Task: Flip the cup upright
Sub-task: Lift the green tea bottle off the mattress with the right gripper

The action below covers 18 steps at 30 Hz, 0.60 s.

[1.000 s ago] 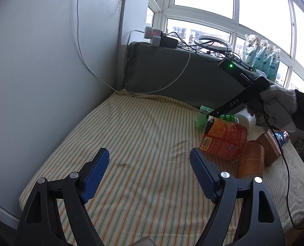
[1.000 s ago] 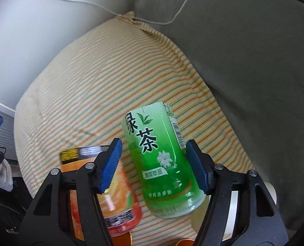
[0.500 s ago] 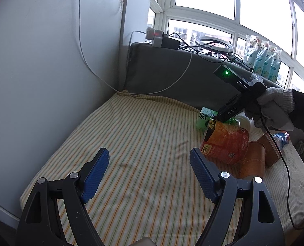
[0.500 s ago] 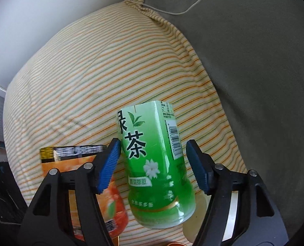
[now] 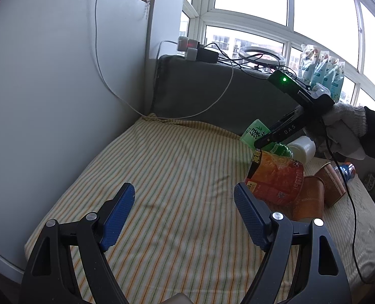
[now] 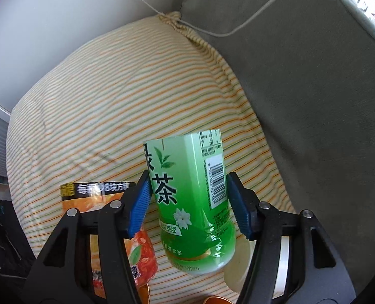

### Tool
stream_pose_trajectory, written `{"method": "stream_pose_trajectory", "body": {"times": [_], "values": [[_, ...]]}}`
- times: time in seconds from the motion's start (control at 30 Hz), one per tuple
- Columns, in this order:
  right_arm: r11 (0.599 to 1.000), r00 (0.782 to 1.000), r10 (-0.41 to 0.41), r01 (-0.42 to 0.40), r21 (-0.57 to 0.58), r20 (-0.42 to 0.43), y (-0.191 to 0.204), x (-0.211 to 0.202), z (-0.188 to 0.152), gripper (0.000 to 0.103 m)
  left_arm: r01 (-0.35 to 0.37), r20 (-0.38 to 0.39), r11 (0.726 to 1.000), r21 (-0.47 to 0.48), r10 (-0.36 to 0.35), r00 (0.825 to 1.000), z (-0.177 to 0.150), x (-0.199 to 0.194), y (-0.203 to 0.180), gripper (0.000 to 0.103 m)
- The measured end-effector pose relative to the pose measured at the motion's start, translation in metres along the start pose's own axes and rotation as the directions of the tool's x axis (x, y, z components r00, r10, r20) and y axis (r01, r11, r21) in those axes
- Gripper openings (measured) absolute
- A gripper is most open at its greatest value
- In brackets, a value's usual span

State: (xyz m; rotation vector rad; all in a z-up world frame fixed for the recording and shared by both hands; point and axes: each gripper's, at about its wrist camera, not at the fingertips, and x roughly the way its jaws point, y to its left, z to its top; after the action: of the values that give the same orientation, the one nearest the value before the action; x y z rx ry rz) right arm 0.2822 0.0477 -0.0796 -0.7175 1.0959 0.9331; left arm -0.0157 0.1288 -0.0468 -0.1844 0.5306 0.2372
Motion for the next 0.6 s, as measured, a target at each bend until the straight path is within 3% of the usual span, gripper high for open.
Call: {"method": "stream_pose_trajectory", "body": {"times": [0.37, 0.6], "values": [[0.999, 0.994, -0.034, 0.035, -0.008, 0.106, 0.019, -0.062, -0.009, 0.059, 0.019, 0.034, 0.999, 0.029, -0.020, 0.999, 0.003, -0.018, -0.012, 0.081], [0.998, 0.986, -0.065, 0.063, 0.014, 0.156, 0.033, -0.111, -0.040, 0.059, 0.049, 0.061, 0.997, 0.051, -0.052, 0.997, 0.003, -0.035, -0.022, 0.081]]}}
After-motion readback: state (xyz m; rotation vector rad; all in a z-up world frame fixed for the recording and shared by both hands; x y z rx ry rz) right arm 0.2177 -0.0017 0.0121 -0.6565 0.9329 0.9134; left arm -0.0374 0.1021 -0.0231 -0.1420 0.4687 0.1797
